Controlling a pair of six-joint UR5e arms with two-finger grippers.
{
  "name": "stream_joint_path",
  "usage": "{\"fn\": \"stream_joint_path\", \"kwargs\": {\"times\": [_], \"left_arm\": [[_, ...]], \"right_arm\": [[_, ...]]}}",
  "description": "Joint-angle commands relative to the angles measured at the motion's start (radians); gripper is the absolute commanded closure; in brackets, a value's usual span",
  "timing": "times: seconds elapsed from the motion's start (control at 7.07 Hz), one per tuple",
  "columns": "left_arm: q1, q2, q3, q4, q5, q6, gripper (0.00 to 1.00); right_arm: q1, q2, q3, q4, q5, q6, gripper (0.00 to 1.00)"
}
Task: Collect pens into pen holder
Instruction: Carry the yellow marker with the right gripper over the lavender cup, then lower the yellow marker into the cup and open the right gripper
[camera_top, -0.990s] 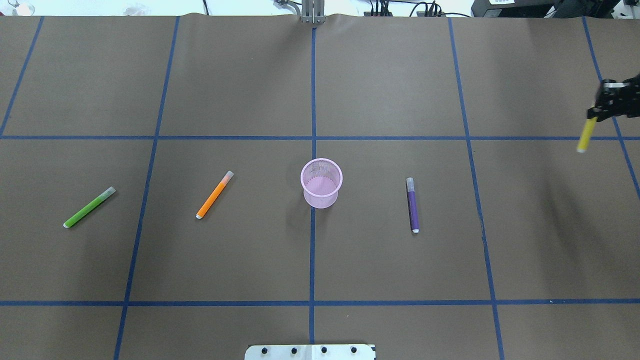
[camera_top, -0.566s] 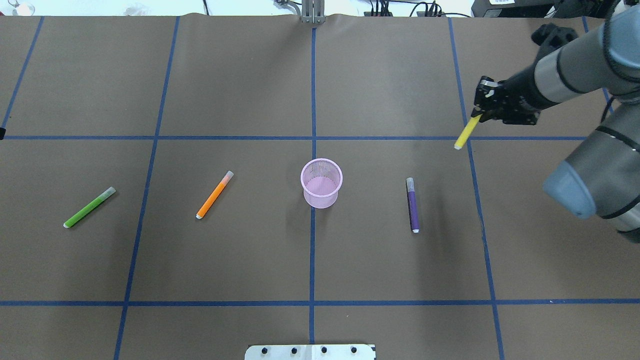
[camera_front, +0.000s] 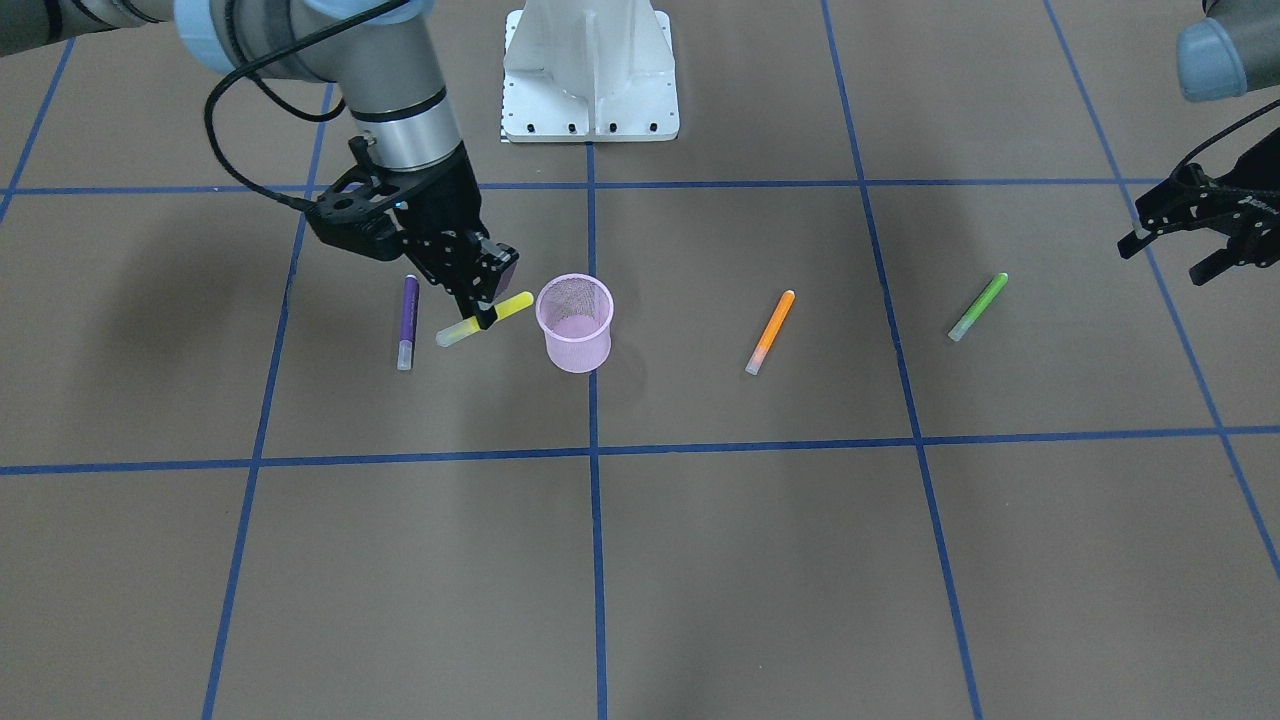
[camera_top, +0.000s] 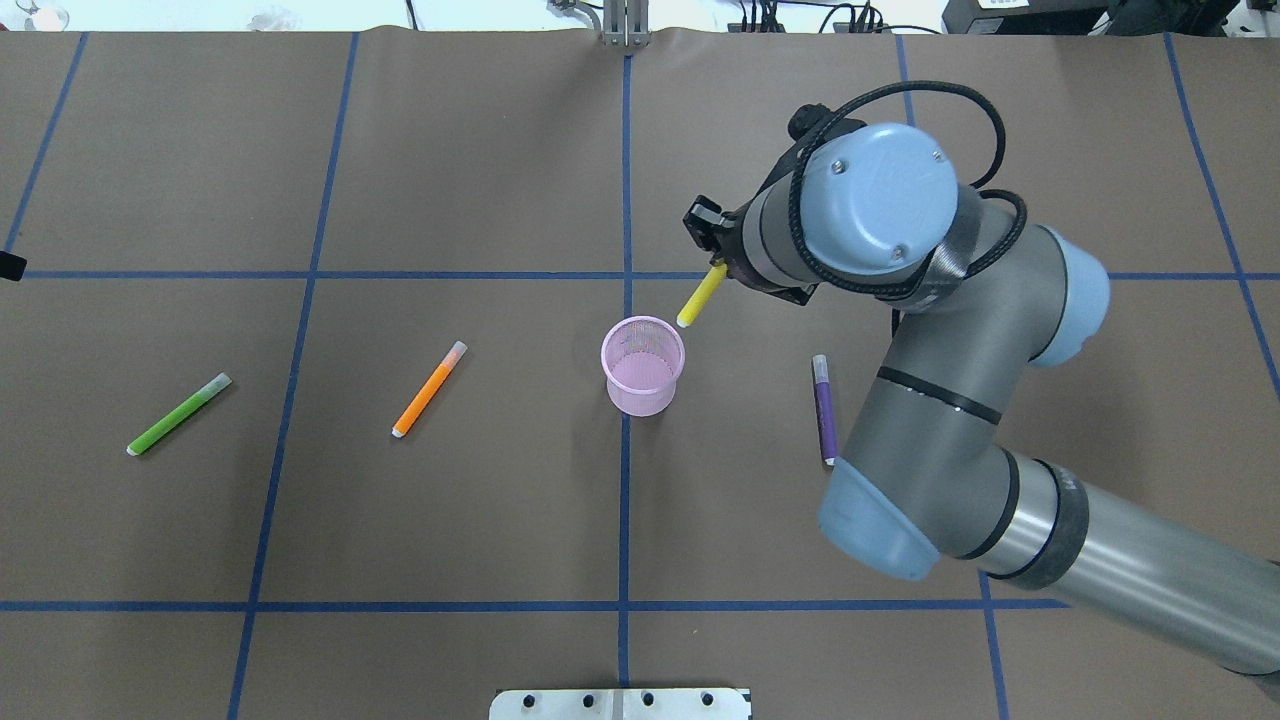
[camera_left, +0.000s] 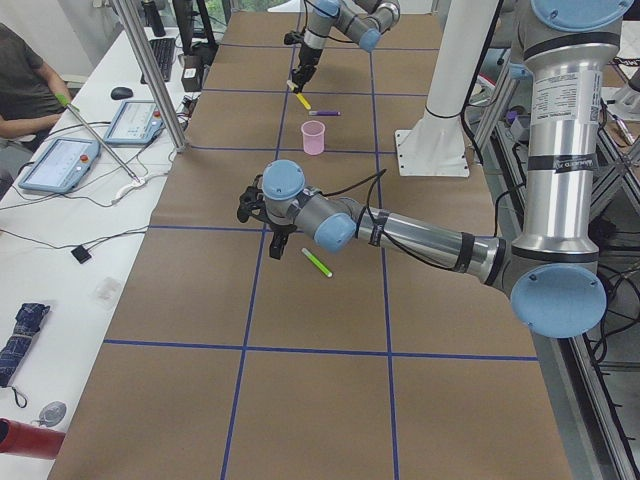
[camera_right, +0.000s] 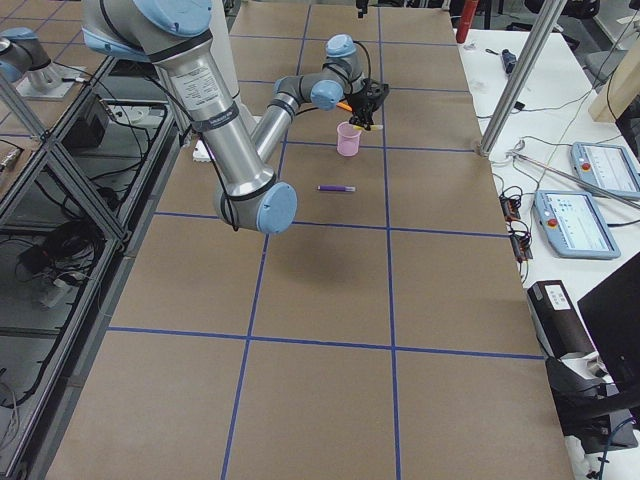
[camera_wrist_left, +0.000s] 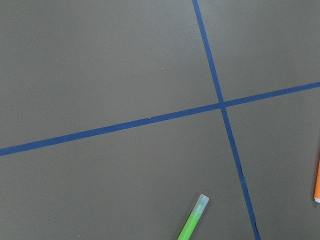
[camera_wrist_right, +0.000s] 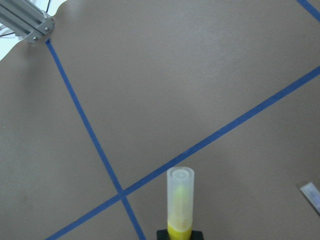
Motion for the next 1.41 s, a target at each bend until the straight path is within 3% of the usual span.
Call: {"fn": "stream_joint_path", "kwargs": {"times": [0.0, 0.14, 0.28, 0.57, 0.85, 1.13, 1.27], "left_arm": [[0.000, -0.006, -0.001, 0.000, -0.001, -0.005, 0.01], [0.000, -0.007, -0.001, 0.000, 0.001, -0.005, 0.01], [0.000, -0.007, -0.003, 0.000, -0.001, -0.005, 0.01], [0.000, -0.009, -0.001, 0.000, 0.001, -0.007, 0.01], [0.000, -0.018, -0.003, 0.000, 0.001, -0.010, 0.01], [0.005, -0.061, 0.006, 0.009, 0.048, -0.010, 0.01], [0.055, -0.090, 0.008, 0.009, 0.129, -0.002, 0.01]], "right_arm": [[-0.107, 0.044, -0.022, -0.012, -0.239, 0.012, 1.00], [-0.146, 0.044, -0.043, -0.011, -0.334, 0.011, 1.00], [-0.166, 0.038, -0.051, -0.012, -0.371, 0.006, 1.00], [-0.178, 0.038, -0.051, -0.009, -0.372, 0.005, 1.00], [-0.198, 0.031, -0.060, -0.009, -0.376, 0.005, 0.01], [-0.198, 0.028, -0.027, -0.011, -0.382, -0.004, 0.00], [-0.183, -0.018, 0.067, -0.017, -0.357, -0.026, 0.00]]}}
